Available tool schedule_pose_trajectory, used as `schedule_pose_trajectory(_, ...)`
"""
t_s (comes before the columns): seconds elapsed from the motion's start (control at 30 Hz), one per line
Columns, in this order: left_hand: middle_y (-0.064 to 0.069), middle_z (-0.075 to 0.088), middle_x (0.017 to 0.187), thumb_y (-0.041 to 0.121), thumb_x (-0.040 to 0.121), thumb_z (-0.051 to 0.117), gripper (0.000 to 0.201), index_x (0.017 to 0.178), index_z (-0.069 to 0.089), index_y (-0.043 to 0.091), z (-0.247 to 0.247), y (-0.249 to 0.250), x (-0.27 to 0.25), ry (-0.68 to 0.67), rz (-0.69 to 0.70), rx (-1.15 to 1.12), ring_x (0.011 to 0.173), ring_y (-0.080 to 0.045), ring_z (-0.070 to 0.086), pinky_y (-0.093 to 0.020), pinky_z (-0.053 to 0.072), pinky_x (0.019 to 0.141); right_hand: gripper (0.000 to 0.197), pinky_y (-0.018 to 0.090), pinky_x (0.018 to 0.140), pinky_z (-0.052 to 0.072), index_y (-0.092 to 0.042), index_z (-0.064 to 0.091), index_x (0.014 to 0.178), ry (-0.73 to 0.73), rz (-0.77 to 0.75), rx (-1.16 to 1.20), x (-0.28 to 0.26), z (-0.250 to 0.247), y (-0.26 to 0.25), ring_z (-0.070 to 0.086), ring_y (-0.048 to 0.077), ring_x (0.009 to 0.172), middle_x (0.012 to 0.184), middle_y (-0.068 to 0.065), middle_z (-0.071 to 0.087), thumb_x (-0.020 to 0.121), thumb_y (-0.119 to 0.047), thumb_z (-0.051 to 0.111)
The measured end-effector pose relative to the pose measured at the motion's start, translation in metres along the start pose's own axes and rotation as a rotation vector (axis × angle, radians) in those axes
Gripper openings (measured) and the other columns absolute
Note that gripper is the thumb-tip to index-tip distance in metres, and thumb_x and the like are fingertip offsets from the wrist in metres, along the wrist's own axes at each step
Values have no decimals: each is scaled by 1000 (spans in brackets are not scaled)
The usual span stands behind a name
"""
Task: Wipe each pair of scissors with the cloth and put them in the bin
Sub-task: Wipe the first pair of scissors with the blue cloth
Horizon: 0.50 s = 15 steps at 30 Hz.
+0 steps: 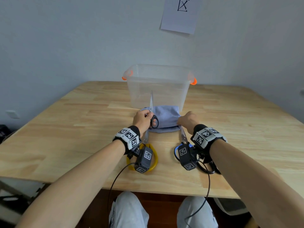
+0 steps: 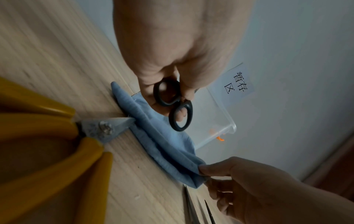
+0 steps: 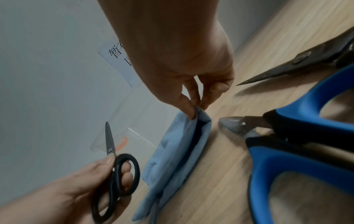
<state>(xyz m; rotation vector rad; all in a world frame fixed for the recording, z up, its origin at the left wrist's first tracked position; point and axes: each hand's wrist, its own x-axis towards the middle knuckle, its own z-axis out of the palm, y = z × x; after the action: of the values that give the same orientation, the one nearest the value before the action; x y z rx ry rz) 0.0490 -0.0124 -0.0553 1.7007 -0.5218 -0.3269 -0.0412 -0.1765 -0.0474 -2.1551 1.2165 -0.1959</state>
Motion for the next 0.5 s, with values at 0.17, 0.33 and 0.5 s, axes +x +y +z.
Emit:
schedule_pose_trajectory(0.17, -14, 56, 74, 6, 102, 50, 24, 80, 57, 1, 3, 5, -2, -8, 13, -26, 59, -23, 58, -37, 57, 66, 22, 24, 47, 37, -4, 60, 104, 21, -14, 98, 2, -3, -2, 54, 26, 79, 96, 16, 60, 83, 0, 53)
schedule_pose_trajectory(0.33, -13, 60, 73, 13, 101, 52, 29, 73, 59, 7, 8, 8, 1, -1, 8, 31, 72, -28, 61, -51, 57, 79, 15, 32, 63, 54, -7, 49, 79, 26, -38, 193, -1, -13, -3, 60, 26, 75, 87, 14, 60, 91, 3, 51)
schedule_pose_trajectory(0.5, -10, 57, 78, 18, 102, 50, 28, 88, 61, -4, 15, 16, -1, 0, 47, 164, 75, -23, 53, -32, 43, 67, 14, 34, 68, 42, -4, 54, 99, 176, -124, 78, -9, -27, 0, 51, 26, 82, 91, 14, 52, 91, -1, 42)
